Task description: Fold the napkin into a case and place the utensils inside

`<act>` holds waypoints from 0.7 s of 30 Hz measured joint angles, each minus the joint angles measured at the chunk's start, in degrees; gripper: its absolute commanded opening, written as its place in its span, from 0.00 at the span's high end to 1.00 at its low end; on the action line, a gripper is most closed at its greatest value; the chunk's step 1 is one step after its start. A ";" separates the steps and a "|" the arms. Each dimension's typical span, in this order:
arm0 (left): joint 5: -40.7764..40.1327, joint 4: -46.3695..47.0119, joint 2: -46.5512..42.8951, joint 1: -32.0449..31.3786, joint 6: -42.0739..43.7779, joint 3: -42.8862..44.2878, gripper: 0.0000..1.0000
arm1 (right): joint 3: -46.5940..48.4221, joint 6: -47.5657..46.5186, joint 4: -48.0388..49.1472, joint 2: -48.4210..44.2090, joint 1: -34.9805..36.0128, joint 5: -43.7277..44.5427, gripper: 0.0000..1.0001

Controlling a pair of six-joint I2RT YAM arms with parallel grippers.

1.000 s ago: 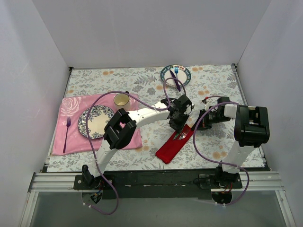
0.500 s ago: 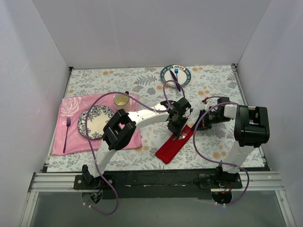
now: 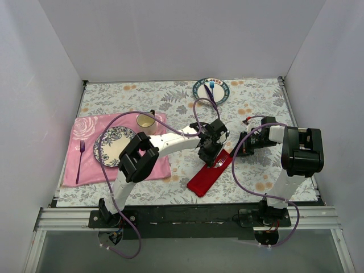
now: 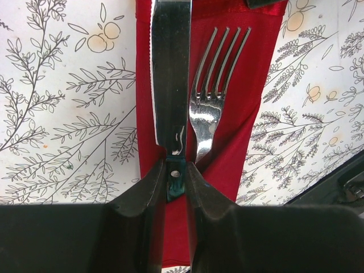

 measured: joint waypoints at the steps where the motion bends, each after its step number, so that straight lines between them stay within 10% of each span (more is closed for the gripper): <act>1: 0.02 0.00 0.00 0.00 -0.02 -0.07 0.90 | 0.00 0.00 0.00 0.00 0.00 0.00 0.99; 13: 0.15 -0.61 0.00 0.02 0.74 3.50 0.63 | 0.00 -0.02 0.02 0.00 0.00 -0.02 0.99; 21: -0.76 5.68 0.00 2.38 2.75 8.79 0.79 | 0.00 -0.02 0.04 -0.02 0.00 -0.04 0.99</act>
